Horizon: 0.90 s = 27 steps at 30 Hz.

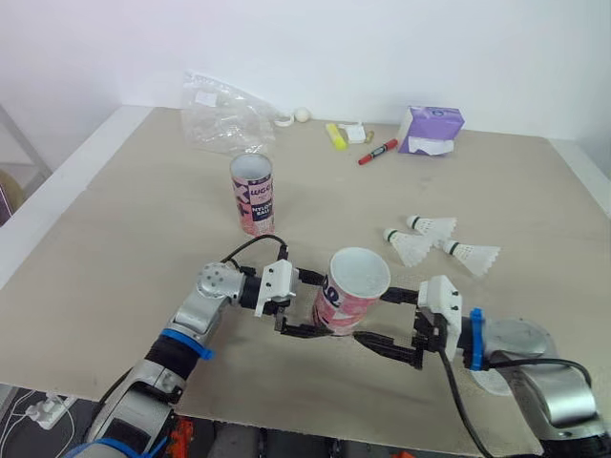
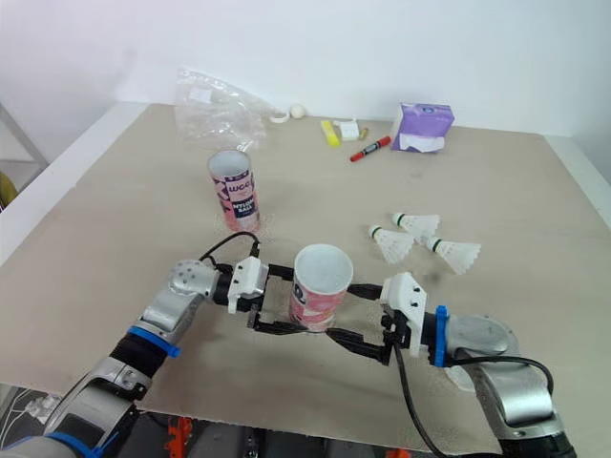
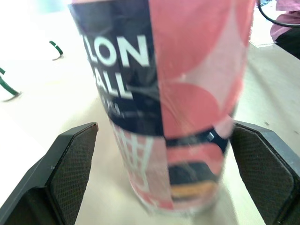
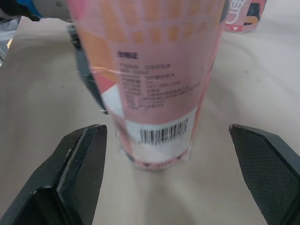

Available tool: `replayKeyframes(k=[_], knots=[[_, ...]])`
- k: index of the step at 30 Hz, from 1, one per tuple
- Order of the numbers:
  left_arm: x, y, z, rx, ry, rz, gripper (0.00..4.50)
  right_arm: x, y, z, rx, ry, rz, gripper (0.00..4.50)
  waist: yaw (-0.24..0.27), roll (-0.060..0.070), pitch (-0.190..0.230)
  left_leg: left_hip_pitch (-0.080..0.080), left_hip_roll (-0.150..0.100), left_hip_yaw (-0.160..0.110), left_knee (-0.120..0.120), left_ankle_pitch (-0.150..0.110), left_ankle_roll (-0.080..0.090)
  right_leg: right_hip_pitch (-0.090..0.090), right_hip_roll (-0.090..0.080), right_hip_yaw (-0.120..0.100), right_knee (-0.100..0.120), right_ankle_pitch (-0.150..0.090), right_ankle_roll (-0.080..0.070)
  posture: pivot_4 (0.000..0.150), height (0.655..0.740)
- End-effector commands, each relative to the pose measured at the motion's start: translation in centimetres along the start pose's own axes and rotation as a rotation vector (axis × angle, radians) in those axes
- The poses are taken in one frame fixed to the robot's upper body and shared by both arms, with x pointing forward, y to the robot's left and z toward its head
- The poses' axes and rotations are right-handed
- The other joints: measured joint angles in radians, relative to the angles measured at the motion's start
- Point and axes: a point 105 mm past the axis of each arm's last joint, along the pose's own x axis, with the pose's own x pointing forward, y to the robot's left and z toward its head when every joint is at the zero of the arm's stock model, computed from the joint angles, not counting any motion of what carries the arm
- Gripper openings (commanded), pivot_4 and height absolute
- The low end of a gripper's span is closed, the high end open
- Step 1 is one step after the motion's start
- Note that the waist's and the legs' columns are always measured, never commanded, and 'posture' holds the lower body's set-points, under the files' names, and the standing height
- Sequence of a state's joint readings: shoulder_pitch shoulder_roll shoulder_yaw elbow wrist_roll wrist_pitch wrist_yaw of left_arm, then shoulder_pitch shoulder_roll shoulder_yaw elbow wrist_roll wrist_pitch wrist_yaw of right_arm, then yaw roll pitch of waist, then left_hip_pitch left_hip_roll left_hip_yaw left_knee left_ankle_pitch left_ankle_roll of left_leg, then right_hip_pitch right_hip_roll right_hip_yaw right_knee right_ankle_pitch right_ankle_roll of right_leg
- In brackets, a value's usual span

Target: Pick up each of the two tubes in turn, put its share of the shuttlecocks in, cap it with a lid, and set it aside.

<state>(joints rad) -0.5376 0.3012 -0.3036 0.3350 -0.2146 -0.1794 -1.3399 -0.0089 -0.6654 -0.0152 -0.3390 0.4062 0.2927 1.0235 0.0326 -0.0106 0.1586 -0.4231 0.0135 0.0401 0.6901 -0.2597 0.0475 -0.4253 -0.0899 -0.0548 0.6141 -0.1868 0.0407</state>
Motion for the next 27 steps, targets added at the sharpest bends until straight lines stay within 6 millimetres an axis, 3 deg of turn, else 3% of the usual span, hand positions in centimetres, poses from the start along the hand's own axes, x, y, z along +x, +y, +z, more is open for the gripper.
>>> replayKeyframes(k=[1, 15, 27], knots=[[-0.9, 0.4, 1.8, 0.038, -0.055, 0.023, 4.5, 0.6, -0.2, 0.6, -0.034, -0.033, 0.001, 4.46, 0.0, 0.0, 0.0, 0.0, 0.0, 0.0, 0.0, 0.0, 0.0, 0.0, 0.0, 0.0, 0.0, 0.0, 0.0, 0.15, 0.74], [-2.1, 0.6, 2.4, 0.051, -0.052, 0.063, 4.5, 3.4, 0.4, 0.6, -0.016, -0.09, 0.014, 4.46, -0.001, 0.0, 0.0, 0.001, 0.0, 0.0, 0.001, 0.001, -0.001, 0.0, 0.002, 0.0, 0.001, 0.001, 0.003, 0.15, 0.74], [-4.7, -0.6, 1.2, 0.026, 0.013, 0.107, 4.5, 5.9, 0.0, 0.7, -0.007, -0.126, 0.014, 4.46, -0.005, 0.0, 0.0, 0.002, 0.004, 0.0, 0.001, 0.003, -0.004, 0.0, 0.006, 0.001, 0.001, 0.001, 0.0, 0.15, 0.74]])
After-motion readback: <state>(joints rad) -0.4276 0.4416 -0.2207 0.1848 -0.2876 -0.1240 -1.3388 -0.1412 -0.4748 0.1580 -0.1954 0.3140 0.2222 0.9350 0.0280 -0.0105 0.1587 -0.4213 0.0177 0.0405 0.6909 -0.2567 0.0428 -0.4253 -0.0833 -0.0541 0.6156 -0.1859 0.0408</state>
